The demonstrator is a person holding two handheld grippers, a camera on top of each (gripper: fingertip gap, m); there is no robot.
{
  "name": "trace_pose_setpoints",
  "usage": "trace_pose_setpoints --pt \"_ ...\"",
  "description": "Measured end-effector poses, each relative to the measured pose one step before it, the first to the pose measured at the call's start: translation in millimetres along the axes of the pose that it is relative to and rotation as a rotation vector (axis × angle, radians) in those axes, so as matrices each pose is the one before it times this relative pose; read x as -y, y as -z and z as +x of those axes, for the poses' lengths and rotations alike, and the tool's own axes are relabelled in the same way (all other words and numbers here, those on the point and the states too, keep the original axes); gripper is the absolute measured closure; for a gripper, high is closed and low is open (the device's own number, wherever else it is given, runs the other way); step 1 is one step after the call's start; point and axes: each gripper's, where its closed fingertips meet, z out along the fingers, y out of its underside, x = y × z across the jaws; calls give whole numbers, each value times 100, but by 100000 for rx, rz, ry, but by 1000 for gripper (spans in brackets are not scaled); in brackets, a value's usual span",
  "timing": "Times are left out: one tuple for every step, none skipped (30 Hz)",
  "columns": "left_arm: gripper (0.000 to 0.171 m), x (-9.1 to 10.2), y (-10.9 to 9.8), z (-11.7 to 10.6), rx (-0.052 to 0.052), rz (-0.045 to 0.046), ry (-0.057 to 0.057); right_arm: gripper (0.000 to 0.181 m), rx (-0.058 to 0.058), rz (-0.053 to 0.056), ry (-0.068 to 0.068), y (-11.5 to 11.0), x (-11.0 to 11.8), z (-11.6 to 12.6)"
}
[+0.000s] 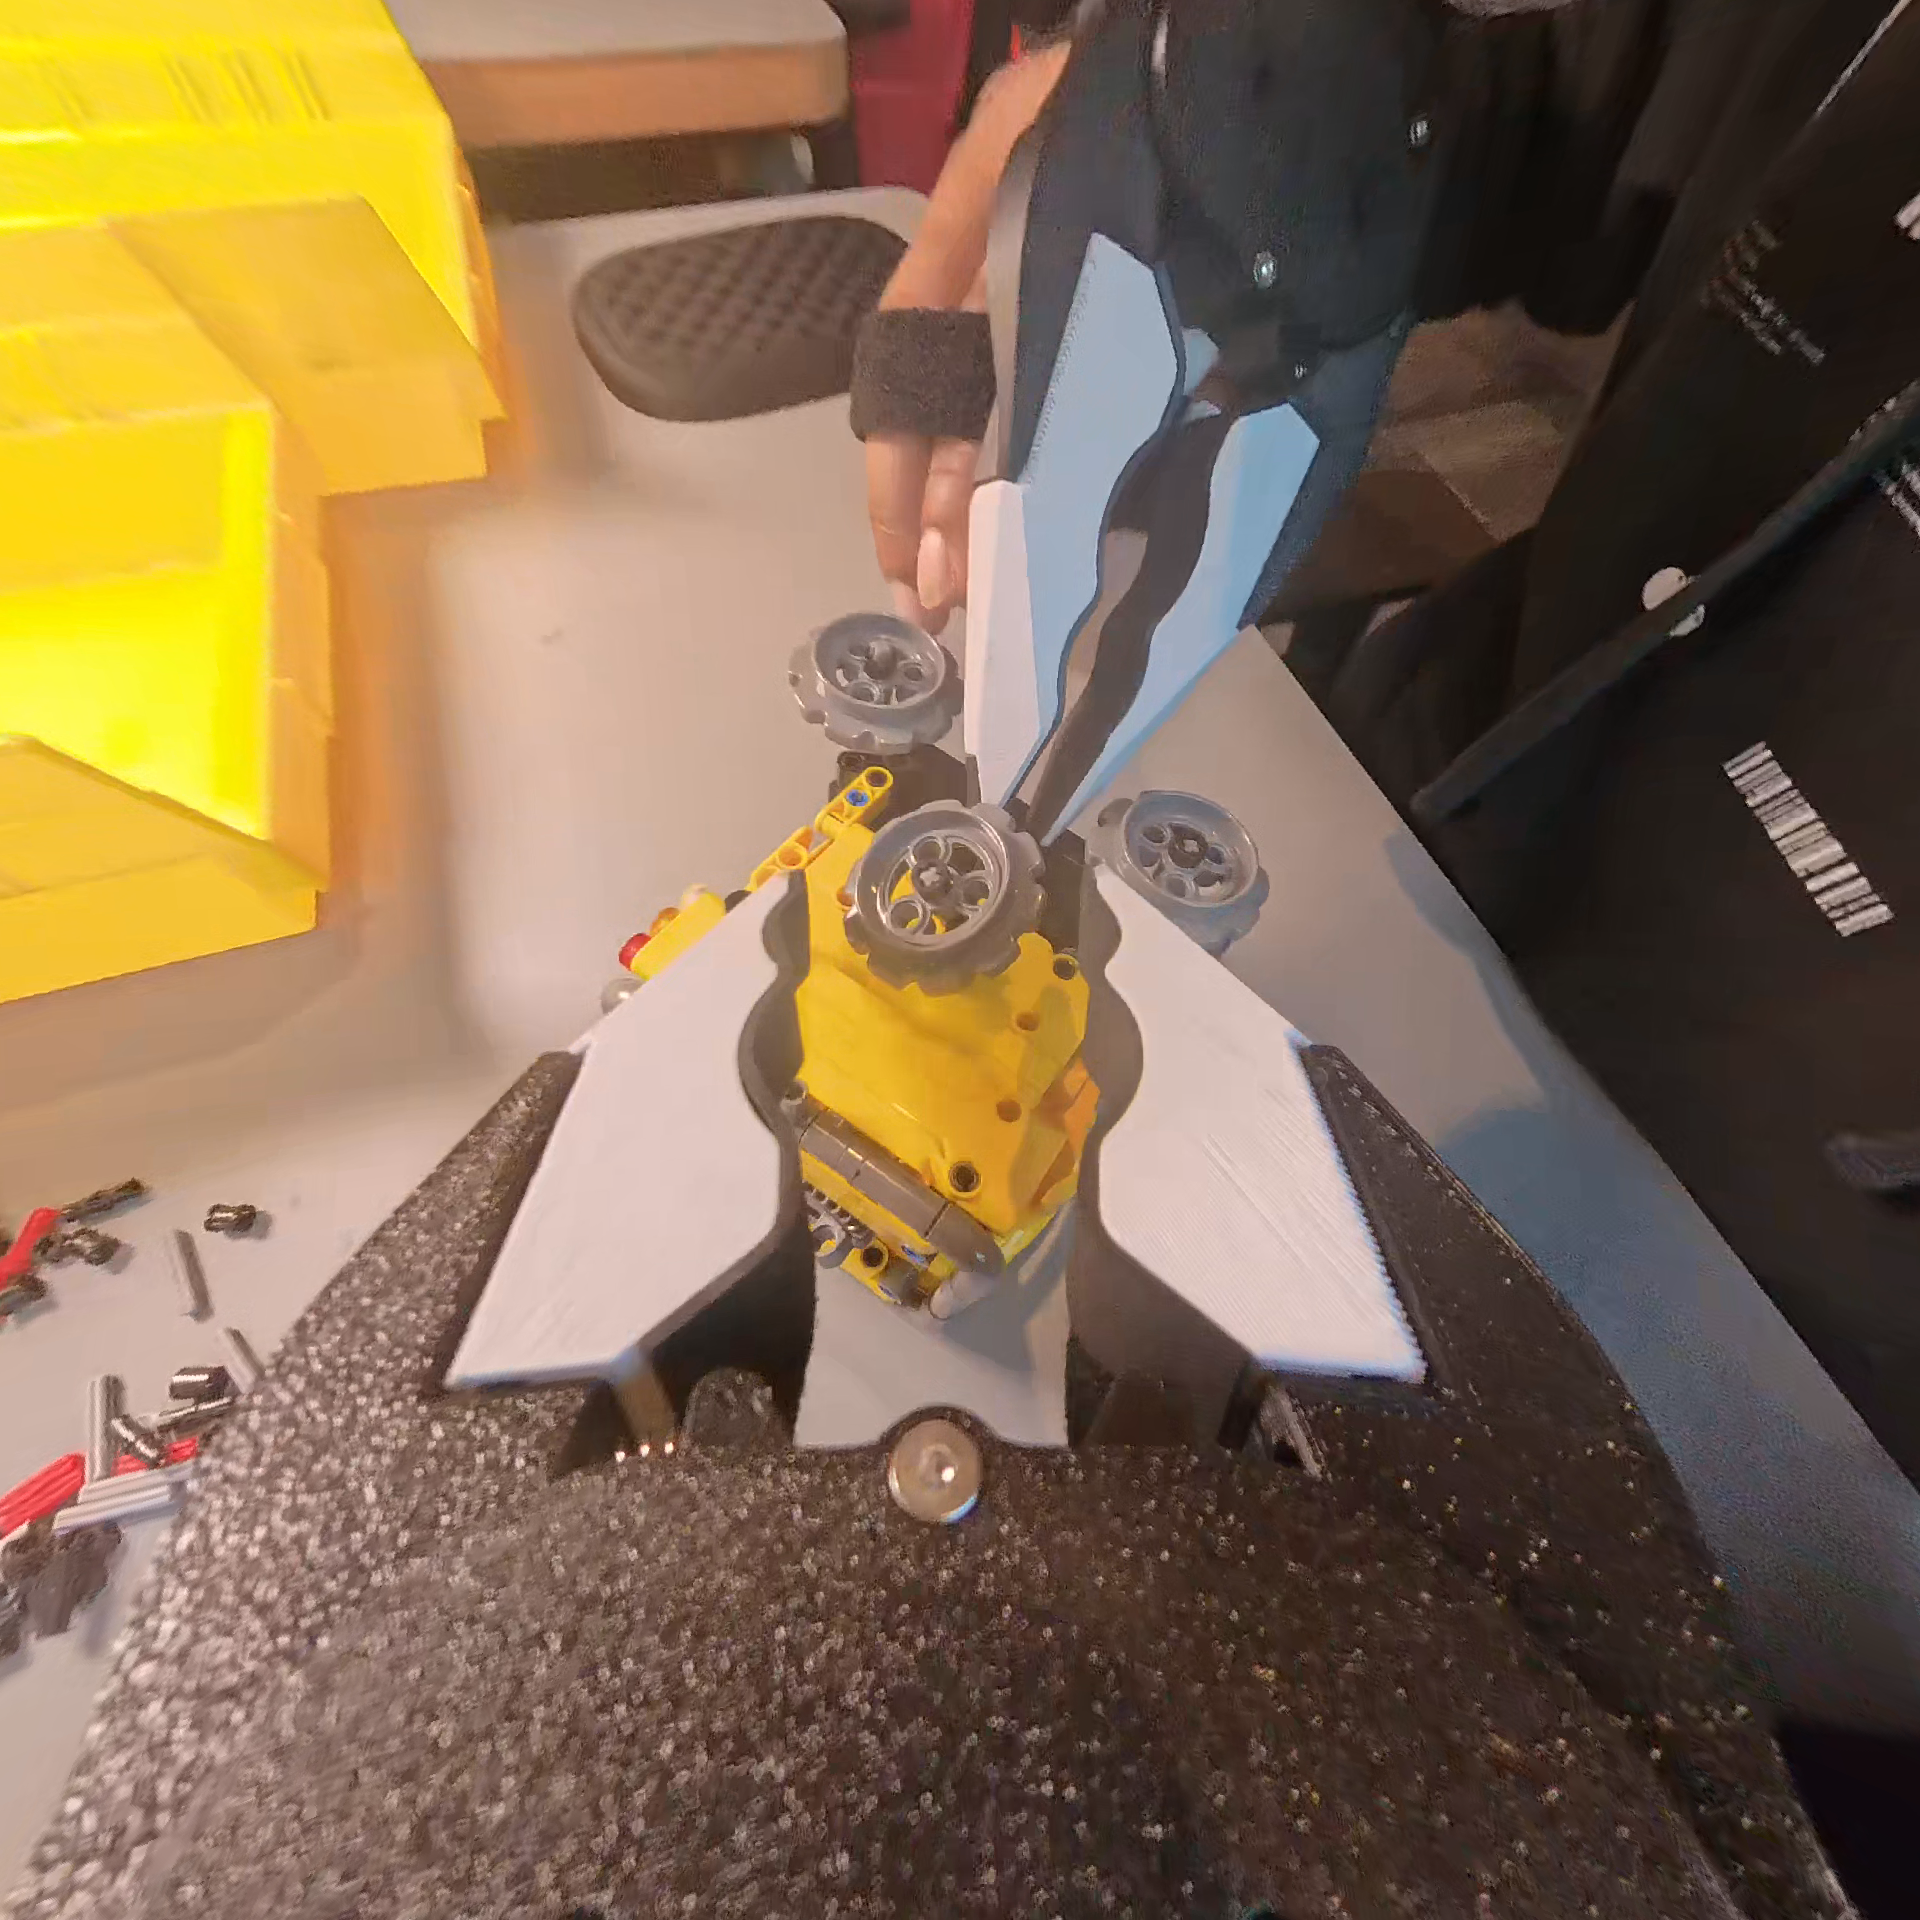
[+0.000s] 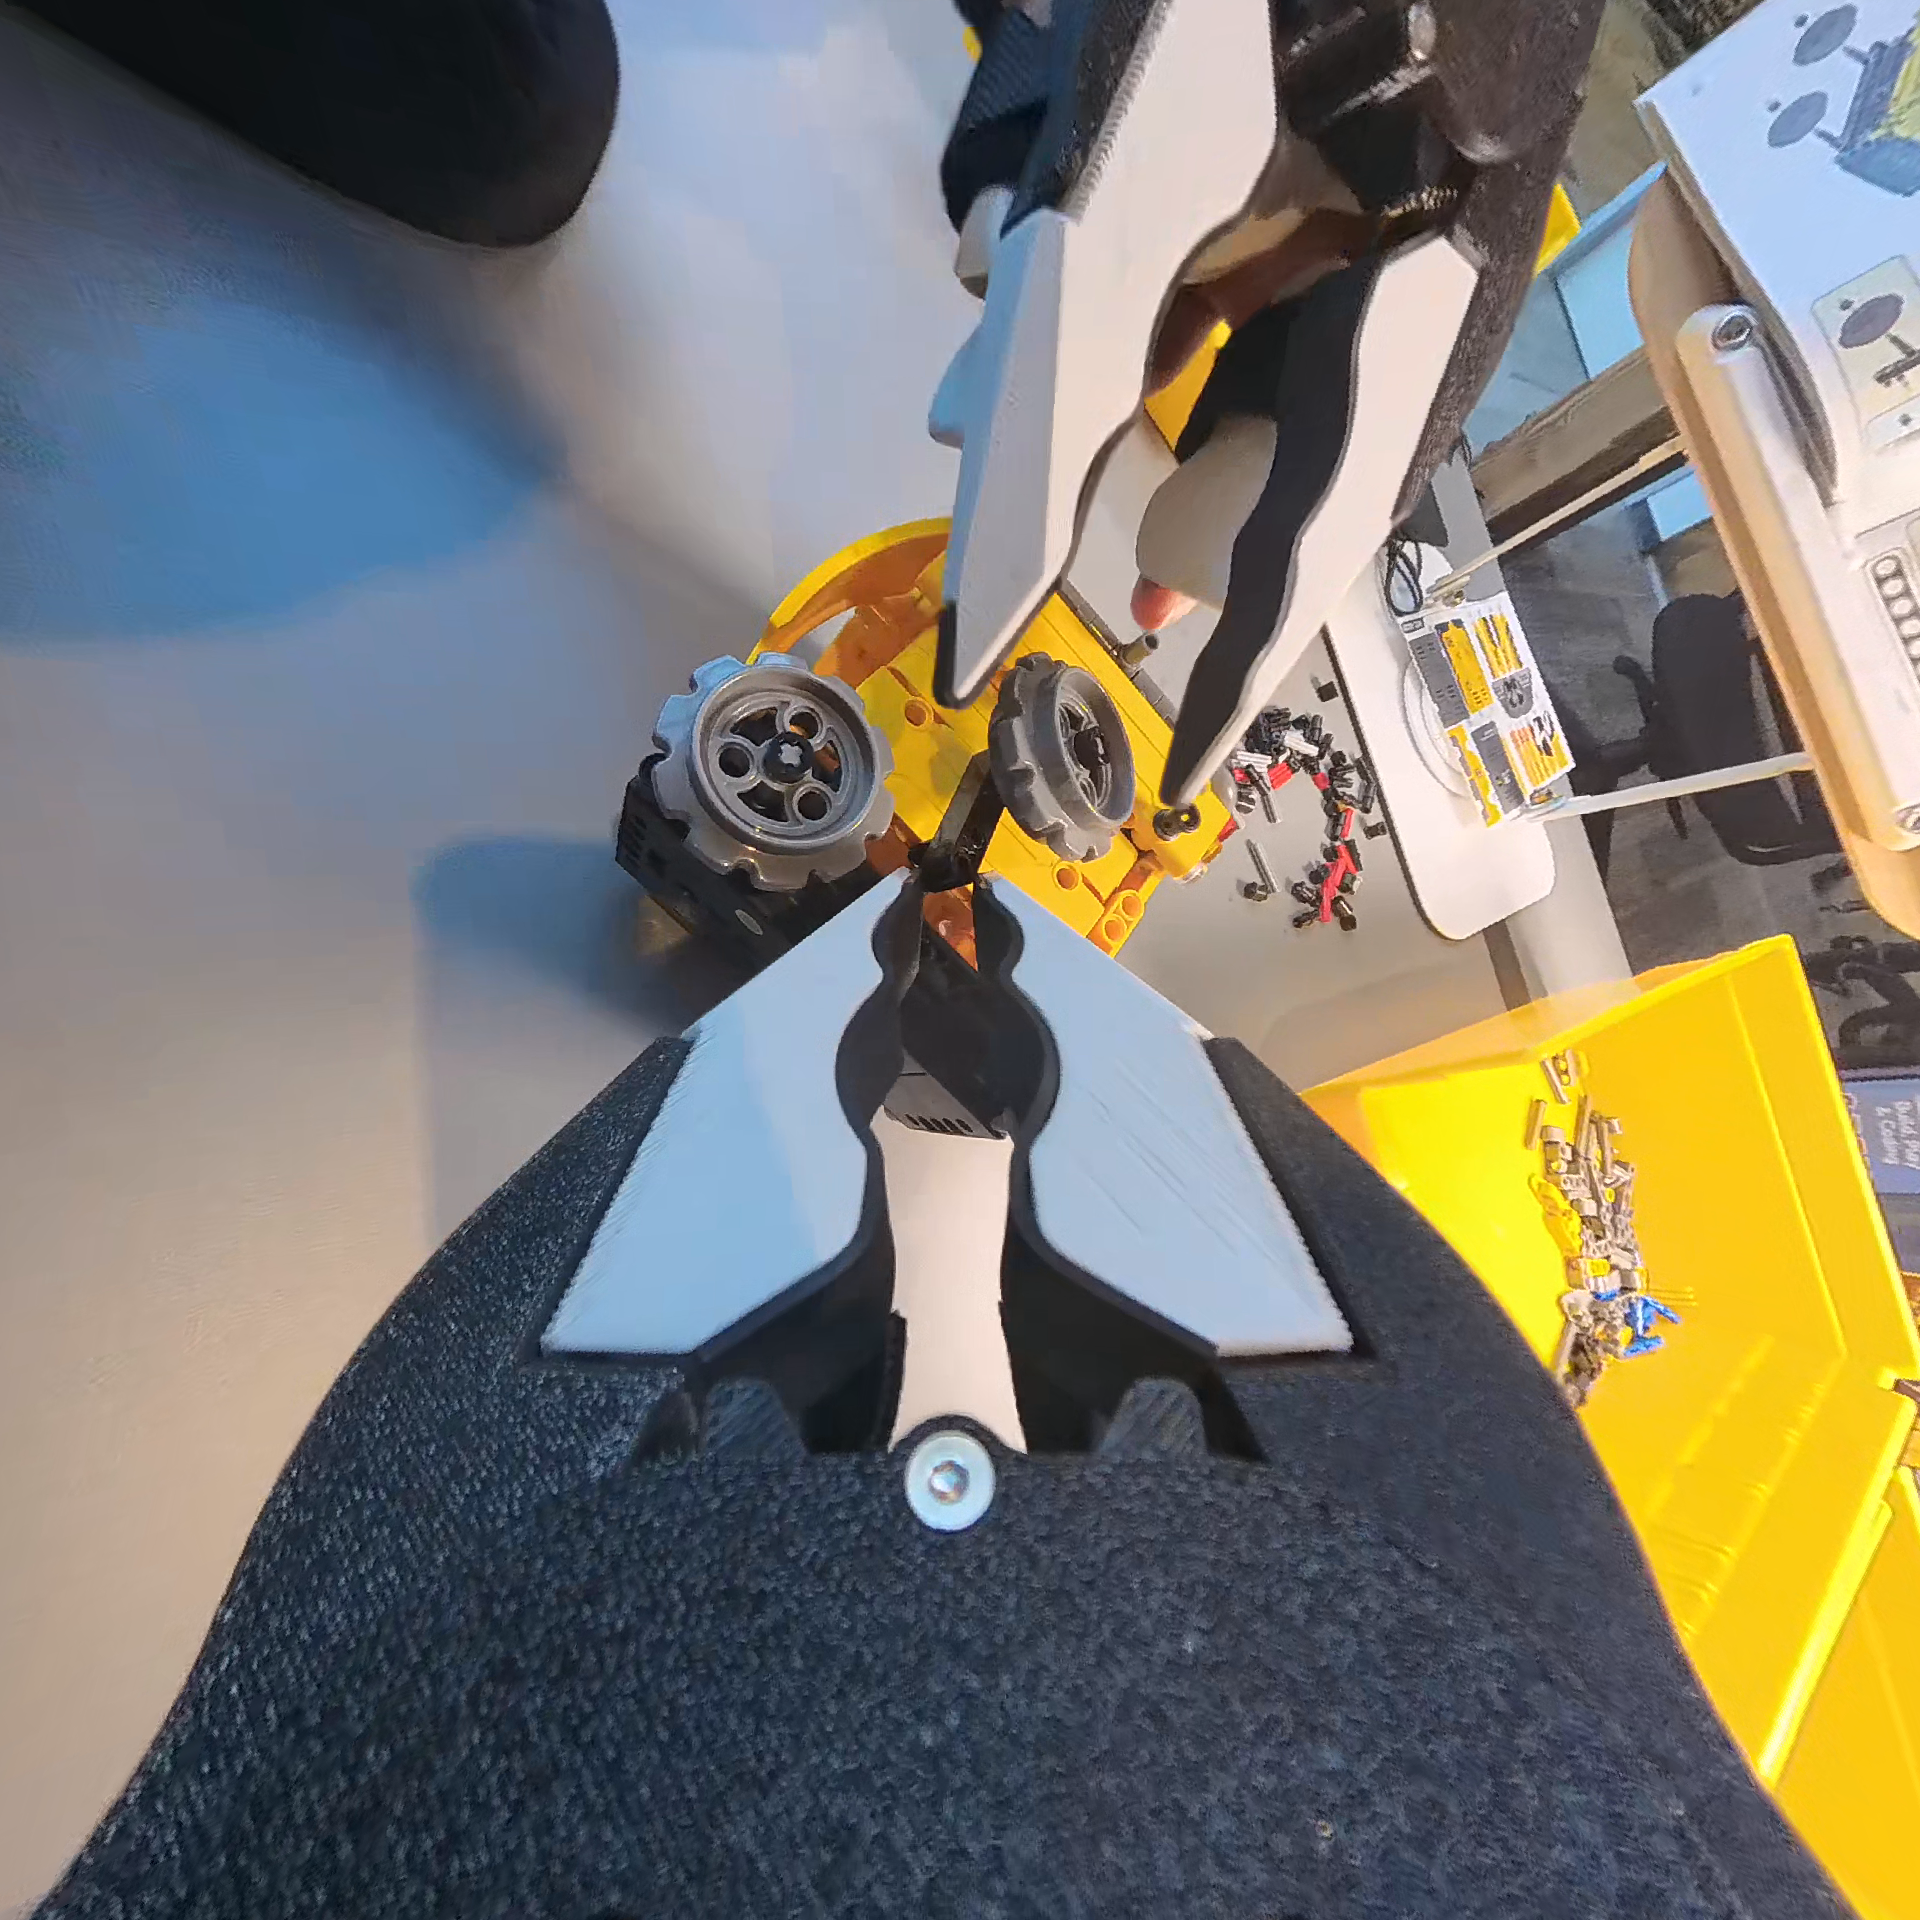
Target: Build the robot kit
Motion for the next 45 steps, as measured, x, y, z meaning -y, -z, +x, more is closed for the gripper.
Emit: trace_pose_setpoints --pt "126 -73 -138 171 -2012 -1923 -600 172 -142 -84 539 3 9 -2" --pt "133 0 -107 180 -1436 -1533 -928 172 -19 -52 296 1 -2 2" --pt "136 0 -53 69 -397 -1266 -1491 172 236 -83 108 5 6 -26" --pt "136 -36 -7 -27 394 -1354 -1860 172 85 -111 99 3 -15 19" --pt "136 -54 10 -38 436 -1234 -1951 172 45 -59 -1 -9 -2 20" --pt "136 -21 -11 -14 538 -927 -2231 172 226 -148 -121 -14 -3 5" --pt "136 6 -20 -45 890 -804 -2665 172 513 -263 -491 17 -16 5" --pt "136 31 -35 -80 1187 -906 -2600 172 915 -260 -1065 34 -16 8" --pt "136 17 -60 -112 1299 -1268 -2585 172 1219 -353 -1333 81 -55 55" --pt "136 33 -76 -109 1248 -1248 -2917 172 1469 21 -1867 134 -13 91" --pt "136 88 -80 -88 1051 -788 -2929 171 1747 748 -2447 186 106 88" --pt "136 85 -97 -43 671 -592 -2598 171 1781 1110 -2365 173 208 49" --pt "136 38 -94 -46 498 -582 -1985 172 1411 1010 -1454 119 235 -3" --pt "136 17 -90 -73 489 -459 -1237 174 752 -522 -365 -4 25 -3" --pt "136 36 -71 -65 480 -74 -518 175 397 -2046 1062 -121 -192 -62" --pt "136 -3 -82 -31 415 -390 -375 175 197 -1307 1917 -116 -95 -122" --pt "136 -31 -90 -37 790 -525 -514 176 61 -182 1206 -66 110 -107" --pt "136 21 -52 -64 949 -224 -130 176 433 -230 74 -55 109 -84" --pt "136 -11 -14 -26 638 -442 282 176 197 -304 -352 -28 89 -4" --pt "136 -8 4 -28 644 -237 158 176 -153 -15 -618 -24 123 70" --pt "136 -23 3 -13 757 -70 124 175 713 -358 -1487 -40 61 -45" --pt "136 -14 11 -6 703 54 451 175 847 -47 -1878 -67 97 -87" --pt "136 -13 23 -10 625 -21 708 175 524 -227 -1396 -92 37 -65" --pt "136 -12 2 -21 541 -131 759 175 -55 -510 -432 -99 -37 -25" --pt "136 -19 3 -27 478 -178 685 175 -277 -471 -43 -83 -30 -32" --pt "136 -18 10 -56 534 -217 548 175 -454 -387 -599 -73 1 30" --pt "136 -19 6 -62 376 -160 589 175 -417 -755 -345 -19 -55 53" --pt "136 -32 37 -52 73 -59 521 176 -585 -967 391 9 -77 65" --pt "136 -28 40 -8 -227 155 454 176 -605 -1049 1285 16 -126 34" --pt "136 -12 44 -4 -357 463 606 176 -828 -616 1647 40 -70 59" --pt "136 -21 30 -22 -300 606 865 176 -629 -985 1263 63 -133 110" --pt "136 -29 46 -24 -321 674 1010 176 -253 -905 942 47 -139 127" --pt "136 -32 54 -18 -367 688 1024 177 374 -83 547 34 -36 46" --pt "136 -20 40 -6 -412 667 1227 177 699 10 -252 -16 -36 11" --pt "136 -17 16 0 -388 740 1298 177 836 -61 -418 -19 -36 8" --pt "137 13 18 0 -301 835 931 177 554 -229 248 28 -57 31" --pt "136 12 24 -1 -102 725 443 177 -32 -592 785 35 -116 121" --pt "136 -5 13 -12 159 483 132 178 -223 -601 997 29 -130 143" --pt "136 -9 1 -13 246 276 -73 178 128 -436 866 6 -92 57" --pt "136 1 11 3 116 189 -97 178 297 -157 262 -7 -16 24" --pt "136 5 -10 5 -1 89 -96 178 531 -200 126 -2 -5 -19" --pt "136 -4 -6 7 -36 29 -139 178 493 -210 277 -7 5 -9" --pt "136 17 -1 -9 12 18 -246 178 477 -349 381 -11 -13 0" --pt "136 44 -18 1 96 127 -406 178 643 -548 520 -9 -23 -15" --pt "136 71 -34 4 217 228 -576 178 428 -762 979 -2 -33 -11"
